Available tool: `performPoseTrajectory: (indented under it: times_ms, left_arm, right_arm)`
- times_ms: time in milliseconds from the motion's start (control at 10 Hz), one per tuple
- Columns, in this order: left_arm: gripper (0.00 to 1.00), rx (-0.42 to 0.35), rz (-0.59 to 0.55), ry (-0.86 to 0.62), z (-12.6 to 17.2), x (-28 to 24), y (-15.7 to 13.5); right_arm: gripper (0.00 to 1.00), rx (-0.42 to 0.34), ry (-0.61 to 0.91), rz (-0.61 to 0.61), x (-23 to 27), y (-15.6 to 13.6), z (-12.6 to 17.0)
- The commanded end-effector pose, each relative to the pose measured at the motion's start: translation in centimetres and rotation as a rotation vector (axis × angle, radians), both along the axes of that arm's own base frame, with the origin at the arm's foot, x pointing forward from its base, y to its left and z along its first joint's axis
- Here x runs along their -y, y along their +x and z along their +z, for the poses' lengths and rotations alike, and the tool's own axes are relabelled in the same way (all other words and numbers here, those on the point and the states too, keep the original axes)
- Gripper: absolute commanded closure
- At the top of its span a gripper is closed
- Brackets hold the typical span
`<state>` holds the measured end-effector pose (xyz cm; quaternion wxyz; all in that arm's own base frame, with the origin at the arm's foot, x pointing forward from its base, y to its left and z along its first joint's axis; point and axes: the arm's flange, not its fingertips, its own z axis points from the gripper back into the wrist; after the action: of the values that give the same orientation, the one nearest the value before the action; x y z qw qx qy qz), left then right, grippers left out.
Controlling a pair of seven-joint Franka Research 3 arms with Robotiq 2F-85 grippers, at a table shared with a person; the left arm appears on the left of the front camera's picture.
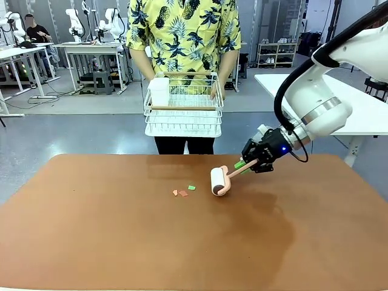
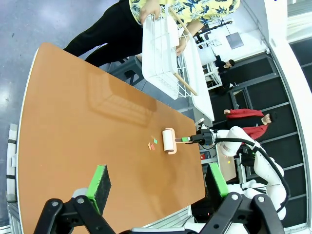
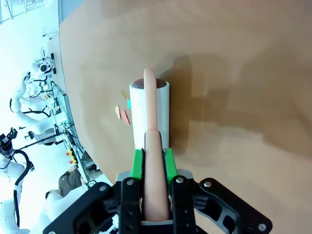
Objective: Clean the table.
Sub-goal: Clean the table with the Lint Roller when the human lifts the Dish drying rack.
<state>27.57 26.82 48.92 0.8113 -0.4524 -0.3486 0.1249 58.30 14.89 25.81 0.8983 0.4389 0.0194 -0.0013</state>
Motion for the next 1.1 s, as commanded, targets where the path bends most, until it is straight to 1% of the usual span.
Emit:
performPoseTrajectory:
  times_ms: [0,100,200,300,500,700,1000]
  left_arm:
    - [0.00,0.016,-0.004,0.001,0.1,-0.2,-0.2]
    - [0.00,0.016,-0.004,0.001,0.1,-0.2,-0.2]
    - [0.00,0.016,-0.004,0.001,0.1,-0.2,-0.2]
    - [0.00,0.016,-0.004,0.001,0.1,-0.2,-0.2]
    - [0.00,0.016,-0.004,0.001,0.1,-0.2,-0.2]
    - [0.00,0.016,-0.004,0.001,0.1,-0.2,-0.2]
    - [0.00,0.016,-0.004,0.001,0.1,-0.2,-0.2]
  right_arm:
    - [0.79,-0.046,0.001,0.060,-5.9,-1.3,-3.4]
    - [0.79,-0.073,-0.005,0.085,-9.9,-1.7,-4.7]
    - [0.79,-0.116,-0.004,0.103,-13.3,-2.2,-5.5]
    - [0.79,-0.115,-0.030,0.101,-15.8,-2.5,-5.9]
    - [0.79,-0.120,-0.049,0.076,-19.4,-2.7,-6.1]
    - [0.79,-0.107,-0.062,0.088,-21.2,-2.7,-5.7]
    - [0.79,-0.101,-0.052,0.075,-21.0,-2.4,-4.8]
